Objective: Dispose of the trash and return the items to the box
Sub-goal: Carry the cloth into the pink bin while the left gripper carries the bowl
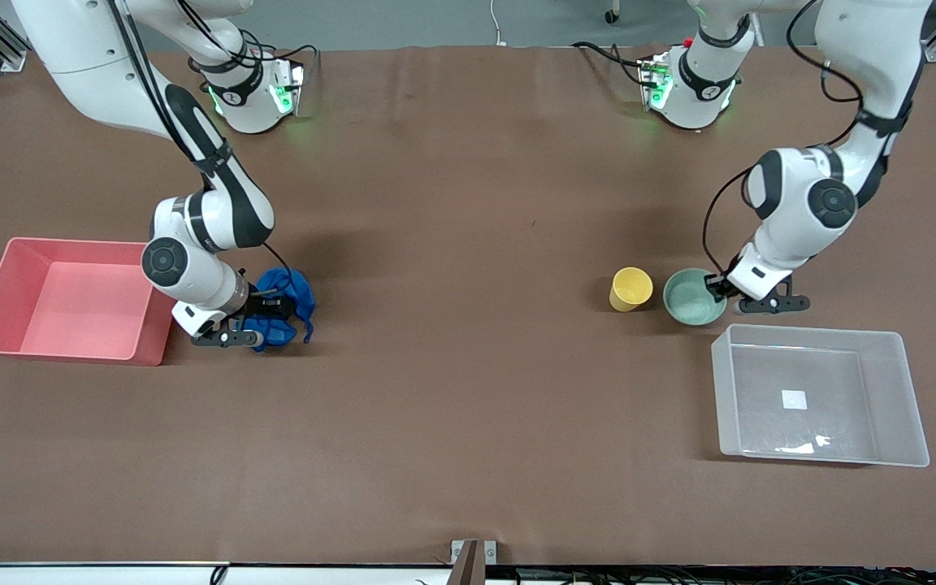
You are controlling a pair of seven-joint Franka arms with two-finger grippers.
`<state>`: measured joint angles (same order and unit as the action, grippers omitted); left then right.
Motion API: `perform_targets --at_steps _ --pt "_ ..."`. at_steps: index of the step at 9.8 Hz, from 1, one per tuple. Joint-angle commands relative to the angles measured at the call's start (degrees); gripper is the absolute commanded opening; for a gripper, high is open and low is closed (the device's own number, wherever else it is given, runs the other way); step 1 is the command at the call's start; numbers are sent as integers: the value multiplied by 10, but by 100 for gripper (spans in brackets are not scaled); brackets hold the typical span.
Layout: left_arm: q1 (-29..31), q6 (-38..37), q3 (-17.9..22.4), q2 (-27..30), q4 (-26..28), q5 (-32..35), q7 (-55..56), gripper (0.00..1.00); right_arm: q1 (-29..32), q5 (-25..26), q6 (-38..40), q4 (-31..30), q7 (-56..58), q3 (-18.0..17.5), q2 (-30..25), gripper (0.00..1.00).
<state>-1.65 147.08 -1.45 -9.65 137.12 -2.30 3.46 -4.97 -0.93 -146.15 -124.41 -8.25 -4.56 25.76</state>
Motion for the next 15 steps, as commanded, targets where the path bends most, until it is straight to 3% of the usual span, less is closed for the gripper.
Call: perform_targets --at_steps 1,2,4,7,9,10,12,14,15 --pt "2 -145 24 121 0 2 -37 0 14 5 1 -10 -6 -4 -8 4" --pt "2 -200 32 133 -34 2 -51 0 18 3 4 -8 -11 -4 -8 1" --pt "2 -231 53 74 -145 2 -71 0 15 2 45 14 -61 -5 -19 1" --pt "3 -260 93 -98 -368 -2 -100 0 20 -3 341 176 -75 -4 -54 1" --pt "4 -317 135 -218 -526 -25 -188 0 51 1 475 284 -51 5 -64 1" --pt "3 -319 160 -257 -559 -59 -215 0 52 3 511 317 1 41 -69 1" --pt "13 -297 179 -308 -584 -74 -273 0 51 7 520 317 169 144 -77 1" --pt "18 -269 180 -337 -582 -91 -278 0 56 29 498 308 266 215 -72 1" --pt "21 -264 180 -351 -583 -92 -282 0 57 30 446 276 304 241 -71 1"
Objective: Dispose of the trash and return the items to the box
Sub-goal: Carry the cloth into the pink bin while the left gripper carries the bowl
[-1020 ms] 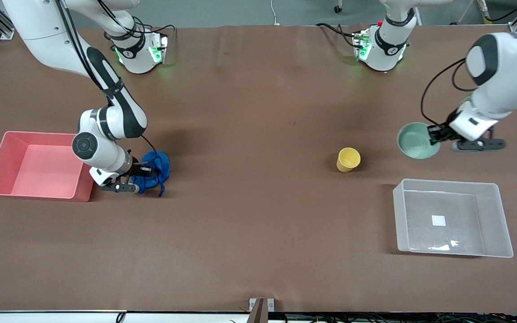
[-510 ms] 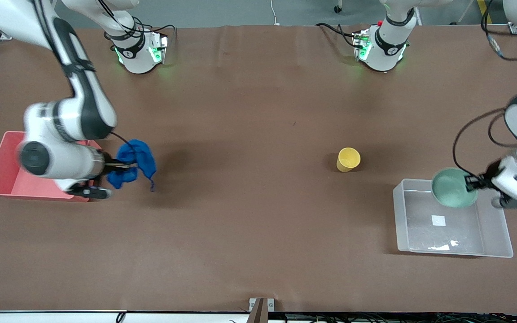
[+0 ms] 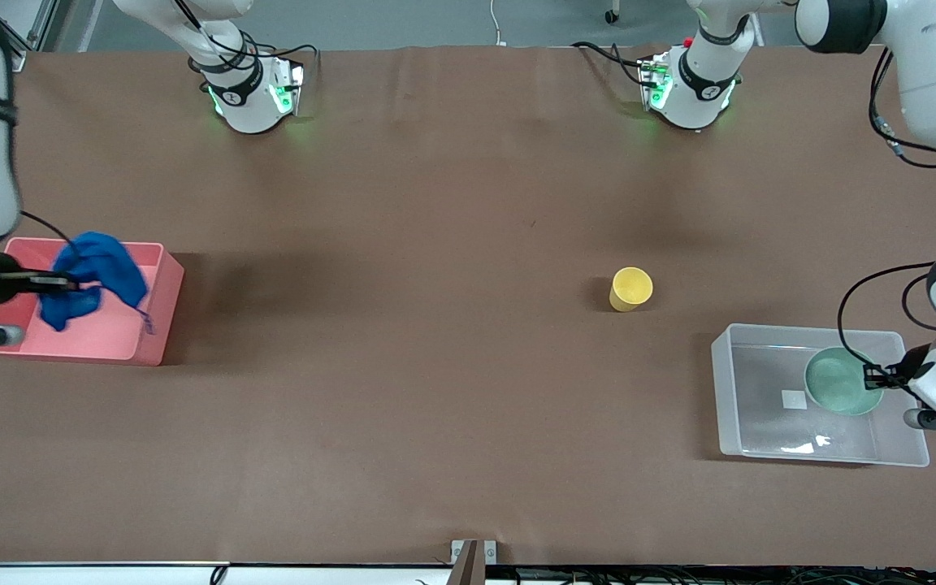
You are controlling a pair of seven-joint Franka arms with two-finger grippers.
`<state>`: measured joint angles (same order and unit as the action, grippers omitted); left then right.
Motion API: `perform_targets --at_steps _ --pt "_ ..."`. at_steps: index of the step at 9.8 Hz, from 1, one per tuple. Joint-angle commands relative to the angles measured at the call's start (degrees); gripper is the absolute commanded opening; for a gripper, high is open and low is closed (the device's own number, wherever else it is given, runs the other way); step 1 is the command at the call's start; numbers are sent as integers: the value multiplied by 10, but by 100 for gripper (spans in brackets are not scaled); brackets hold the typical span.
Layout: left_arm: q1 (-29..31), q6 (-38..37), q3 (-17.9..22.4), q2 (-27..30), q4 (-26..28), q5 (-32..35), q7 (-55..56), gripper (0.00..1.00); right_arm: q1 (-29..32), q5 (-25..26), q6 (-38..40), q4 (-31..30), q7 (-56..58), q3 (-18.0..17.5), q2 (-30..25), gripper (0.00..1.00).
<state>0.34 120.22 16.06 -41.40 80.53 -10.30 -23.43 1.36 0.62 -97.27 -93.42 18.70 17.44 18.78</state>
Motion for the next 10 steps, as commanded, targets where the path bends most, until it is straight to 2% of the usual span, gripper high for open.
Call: perform_targets --at_steps 1,2,5,7,8,9,10 --pt "-4 11 4 -39 -14 -13 -13 1 -6 14 -106 -66 77 47 3 1" --pt "-3 20 2 -40 -13 -16 -13 1 0 14 -162 -95 110 60 8 1" --pt "-5 93 0 -69 -12 -62 -17 1 7 2 -284 -186 113 61 36 2" --pt "-3 107 0 -80 -13 -63 -21 2 0 -34 -324 -214 115 58 59 10" --pt "-5 107 -1 -87 -13 -64 -21 9 -2 -35 -325 -212 116 57 71 39" --pt "-5 107 -1 -90 -13 -75 -20 23 -6 -41 -330 -212 118 55 81 99" --pt "-5 107 -2 -85 -12 -89 -21 61 -10 -46 -322 -212 117 52 72 100"
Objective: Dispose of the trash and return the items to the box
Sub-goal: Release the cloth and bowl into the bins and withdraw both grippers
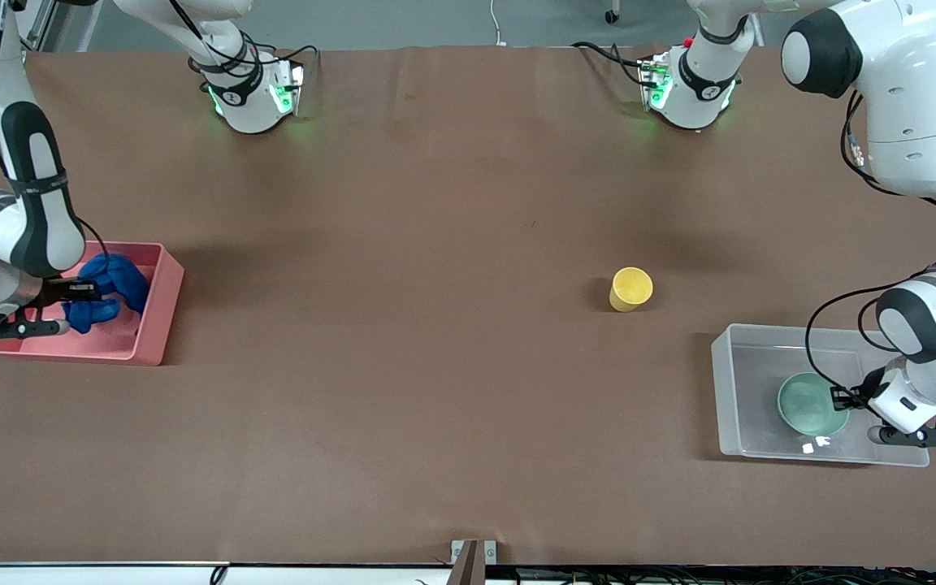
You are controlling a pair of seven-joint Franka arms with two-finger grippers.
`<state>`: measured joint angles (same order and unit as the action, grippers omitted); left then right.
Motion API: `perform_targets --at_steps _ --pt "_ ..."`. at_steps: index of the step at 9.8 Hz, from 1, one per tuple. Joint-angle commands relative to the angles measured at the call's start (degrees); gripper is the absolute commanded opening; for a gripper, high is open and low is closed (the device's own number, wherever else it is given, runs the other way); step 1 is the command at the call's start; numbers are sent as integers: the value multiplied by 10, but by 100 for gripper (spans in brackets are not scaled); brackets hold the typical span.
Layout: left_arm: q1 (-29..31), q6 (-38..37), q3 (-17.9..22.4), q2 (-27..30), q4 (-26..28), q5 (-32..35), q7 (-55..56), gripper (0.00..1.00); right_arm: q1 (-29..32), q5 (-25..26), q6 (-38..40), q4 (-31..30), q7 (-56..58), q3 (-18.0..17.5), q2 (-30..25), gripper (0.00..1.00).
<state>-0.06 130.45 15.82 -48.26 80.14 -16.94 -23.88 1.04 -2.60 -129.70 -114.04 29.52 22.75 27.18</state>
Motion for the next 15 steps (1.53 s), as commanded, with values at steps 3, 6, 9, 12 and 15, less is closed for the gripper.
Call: perform_targets --at_steps 3,6,9,12,15 --pt "-1 -1 3 38 5 -18 -37 100 -19 -14 135 68 -39 -2 -97 100" --pt "-18 -15 -6 176 75 50 -30 100 -30 -13 292 205 -133 -17 -137 100" --pt "-23 -173 -43 363 147 98 36 100 -12 -7 352 236 -265 -101 -212 100" --pt "-23 -299 -115 485 146 165 148 100 26 -7 442 304 -337 -185 -234 100" --pt "-29 -395 -138 555 142 165 189 100 34 -4 402 251 -329 -192 -271 100"
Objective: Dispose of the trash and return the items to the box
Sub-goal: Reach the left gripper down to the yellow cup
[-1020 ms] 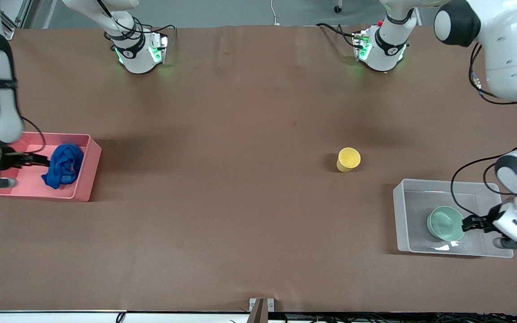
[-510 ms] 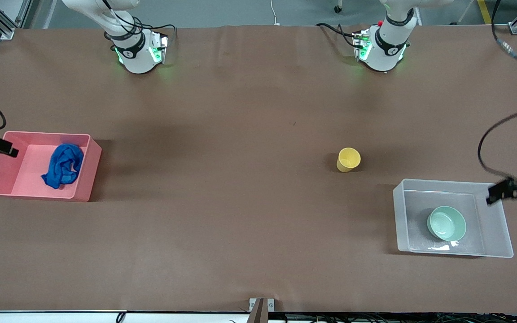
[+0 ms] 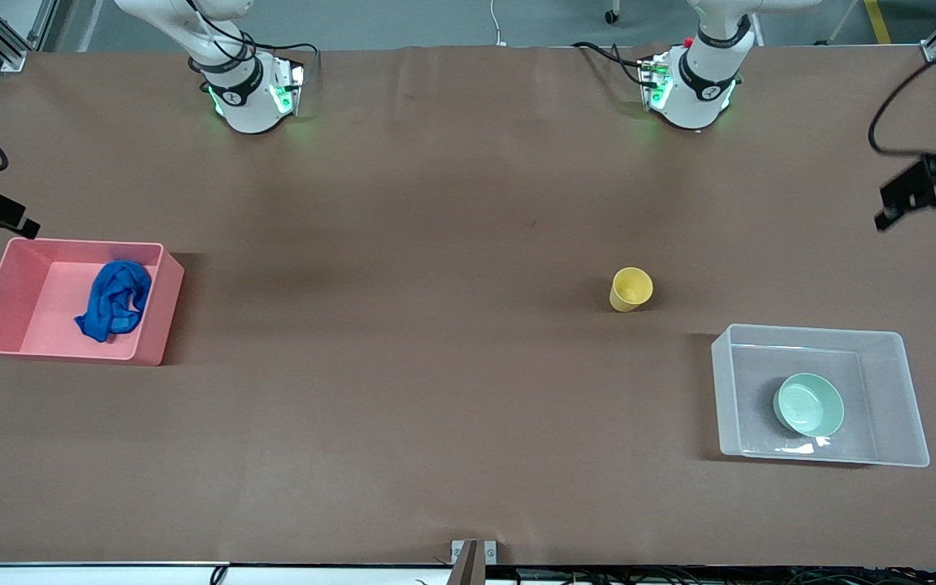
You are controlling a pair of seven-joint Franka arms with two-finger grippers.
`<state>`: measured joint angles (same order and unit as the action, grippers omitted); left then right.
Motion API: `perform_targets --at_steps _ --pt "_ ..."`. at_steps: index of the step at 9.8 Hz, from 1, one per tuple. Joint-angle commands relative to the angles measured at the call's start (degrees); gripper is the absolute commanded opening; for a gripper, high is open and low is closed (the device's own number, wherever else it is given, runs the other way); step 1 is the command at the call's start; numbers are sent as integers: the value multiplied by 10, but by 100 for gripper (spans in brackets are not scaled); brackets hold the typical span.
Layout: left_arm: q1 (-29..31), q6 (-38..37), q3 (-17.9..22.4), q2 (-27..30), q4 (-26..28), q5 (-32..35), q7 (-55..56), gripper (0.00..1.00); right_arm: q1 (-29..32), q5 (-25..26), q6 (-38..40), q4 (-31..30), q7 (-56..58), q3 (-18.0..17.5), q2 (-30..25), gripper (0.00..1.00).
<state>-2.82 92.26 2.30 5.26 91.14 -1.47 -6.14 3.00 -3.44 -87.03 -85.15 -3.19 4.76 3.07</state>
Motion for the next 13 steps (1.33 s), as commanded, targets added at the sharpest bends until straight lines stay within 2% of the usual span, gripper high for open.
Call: perform_targets --at_steps 1,3,6,9,11,13 --pt "-3 -37 -10 16 13 10 30 100 13 11 -6 -38 -2 -12 -33 100" --pt "-3 -45 -20 -12 -17 11 41 100 11 17 1 -34 14 -13 -32 100" --pt "-2 -14 -58 -12 47 11 62 100 9 30 38 28 31 -13 -21 100" --pt "-1 110 -112 -6 172 8 124 99 5 31 36 19 32 -12 -21 100" --pt "0 234 -145 -9 275 7 133 99 3 39 40 17 34 -12 -21 100" --pt "-1 316 -156 -28 346 4 134 99 3 39 38 18 33 -12 -21 100"
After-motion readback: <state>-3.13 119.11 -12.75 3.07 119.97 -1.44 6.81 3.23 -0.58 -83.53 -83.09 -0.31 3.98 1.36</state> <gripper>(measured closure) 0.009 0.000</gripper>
